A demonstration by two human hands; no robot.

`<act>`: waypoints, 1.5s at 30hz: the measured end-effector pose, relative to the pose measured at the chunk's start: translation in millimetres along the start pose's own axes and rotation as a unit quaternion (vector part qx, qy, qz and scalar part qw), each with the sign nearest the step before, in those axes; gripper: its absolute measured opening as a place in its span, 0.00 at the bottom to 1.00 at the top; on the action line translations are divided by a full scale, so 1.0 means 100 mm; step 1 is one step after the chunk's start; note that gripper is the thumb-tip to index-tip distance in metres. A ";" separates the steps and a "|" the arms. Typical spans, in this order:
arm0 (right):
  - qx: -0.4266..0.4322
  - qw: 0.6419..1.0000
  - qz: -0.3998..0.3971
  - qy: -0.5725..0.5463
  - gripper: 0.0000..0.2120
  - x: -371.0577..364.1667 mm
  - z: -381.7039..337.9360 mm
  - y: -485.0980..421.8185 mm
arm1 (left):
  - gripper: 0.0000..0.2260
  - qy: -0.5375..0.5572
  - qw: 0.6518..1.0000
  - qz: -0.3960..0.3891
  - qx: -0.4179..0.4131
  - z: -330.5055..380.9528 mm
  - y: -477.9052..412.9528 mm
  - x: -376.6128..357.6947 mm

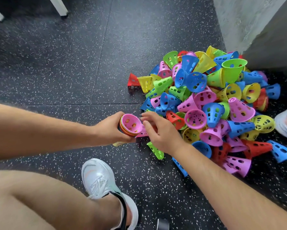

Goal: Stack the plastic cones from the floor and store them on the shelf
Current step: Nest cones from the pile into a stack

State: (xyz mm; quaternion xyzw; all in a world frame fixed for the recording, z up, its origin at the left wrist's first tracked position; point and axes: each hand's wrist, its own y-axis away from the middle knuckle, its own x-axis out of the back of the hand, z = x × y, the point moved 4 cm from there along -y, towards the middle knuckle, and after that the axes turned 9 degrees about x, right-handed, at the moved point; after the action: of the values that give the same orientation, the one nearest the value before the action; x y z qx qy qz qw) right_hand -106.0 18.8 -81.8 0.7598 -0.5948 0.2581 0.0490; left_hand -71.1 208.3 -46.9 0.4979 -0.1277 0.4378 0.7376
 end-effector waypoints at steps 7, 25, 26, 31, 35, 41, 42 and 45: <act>-0.028 0.950 -0.215 0.224 0.30 -0.48 0.57 -0.21 | 0.32 -0.004 1.000 0.000 0.031 -0.14 -0.08 0.07; -0.046 0.985 0.132 0.103 0.06 0.04 0.18 -0.45 | 0.29 0.084 0.996 0.014 -0.028 -0.37 -0.22 -0.18; -0.035 0.986 0.138 0.091 0.06 0.09 0.11 -0.41 | 0.30 0.091 0.995 0.021 -0.028 -0.42 -0.24 -0.24; 0.008 0.996 0.033 0.082 0.05 0.03 -0.09 -0.11 | 0.32 0.160 0.986 0.021 -0.035 -0.47 -0.23 -0.58; -0.001 0.995 -0.071 0.065 0.12 -0.15 -0.04 0.23 | 0.29 0.226 0.974 0.016 -0.029 -0.49 -0.12 -0.81; -0.114 0.984 -0.109 0.081 0.20 -0.15 0.13 0.60 | 0.30 0.218 0.976 0.002 -0.011 -0.66 -0.09 -0.98; -0.109 0.984 -0.111 0.092 0.19 -0.15 0.16 0.65 | 0.30 0.216 0.976 -0.001 -0.010 -0.67 -0.08 -1.00; -0.112 0.972 -0.145 0.149 0.19 -0.17 0.27 0.68 | 0.31 0.215 0.976 -0.004 -0.013 -0.67 -0.07 -1.03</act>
State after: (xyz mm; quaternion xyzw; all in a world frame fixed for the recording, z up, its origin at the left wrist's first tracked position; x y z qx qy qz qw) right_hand -163.4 3.8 -128.3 0.7803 -0.4897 0.2908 0.2585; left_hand -142.1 210.9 -147.0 0.3831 0.0305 0.5302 0.7558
